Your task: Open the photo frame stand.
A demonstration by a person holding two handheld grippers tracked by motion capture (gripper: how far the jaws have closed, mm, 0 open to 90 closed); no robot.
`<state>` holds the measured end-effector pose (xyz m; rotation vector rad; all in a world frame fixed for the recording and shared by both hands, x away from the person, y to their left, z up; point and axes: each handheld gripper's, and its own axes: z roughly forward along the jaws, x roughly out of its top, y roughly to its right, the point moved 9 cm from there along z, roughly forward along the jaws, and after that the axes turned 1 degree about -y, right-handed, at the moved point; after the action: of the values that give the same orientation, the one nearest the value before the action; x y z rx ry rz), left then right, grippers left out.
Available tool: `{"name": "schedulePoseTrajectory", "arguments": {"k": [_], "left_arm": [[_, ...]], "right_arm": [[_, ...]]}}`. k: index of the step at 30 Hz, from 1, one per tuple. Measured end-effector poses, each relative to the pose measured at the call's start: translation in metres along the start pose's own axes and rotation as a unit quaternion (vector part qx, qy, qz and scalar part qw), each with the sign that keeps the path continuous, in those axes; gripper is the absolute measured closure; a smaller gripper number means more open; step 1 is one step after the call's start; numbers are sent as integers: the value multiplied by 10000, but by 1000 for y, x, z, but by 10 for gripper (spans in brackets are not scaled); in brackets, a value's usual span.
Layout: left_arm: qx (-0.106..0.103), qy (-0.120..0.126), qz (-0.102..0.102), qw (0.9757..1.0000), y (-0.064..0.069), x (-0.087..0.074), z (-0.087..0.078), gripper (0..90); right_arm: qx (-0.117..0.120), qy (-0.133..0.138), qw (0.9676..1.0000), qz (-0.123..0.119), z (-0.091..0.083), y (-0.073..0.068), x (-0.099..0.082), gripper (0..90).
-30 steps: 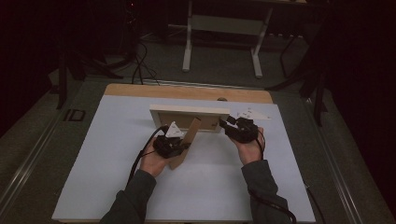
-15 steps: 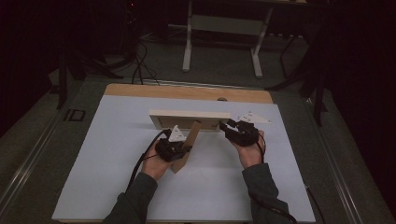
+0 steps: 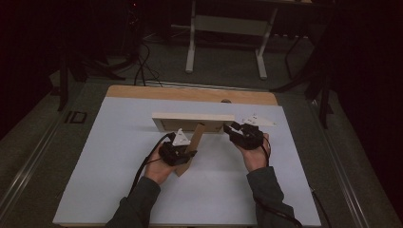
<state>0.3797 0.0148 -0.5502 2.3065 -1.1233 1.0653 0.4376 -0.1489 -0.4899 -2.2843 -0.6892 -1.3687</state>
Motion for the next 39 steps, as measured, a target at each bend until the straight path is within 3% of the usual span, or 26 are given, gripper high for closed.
{"name": "schedulePoseTrajectory", "arguments": {"k": [9,27,39], "left_arm": [[-110,72,-64,9999,2,0,-7,660],[-114,376,-348,9986,-12,0,-32,622],[68,654,-568,9962,-28,-2,-53,632]], "right_arm": [[38,-45,10000,-10,0,2,-5,611],[33,-102,9999,24,-2,8,-11,612],[-20,-121,9999,13,-8,17,-14,640]]}}
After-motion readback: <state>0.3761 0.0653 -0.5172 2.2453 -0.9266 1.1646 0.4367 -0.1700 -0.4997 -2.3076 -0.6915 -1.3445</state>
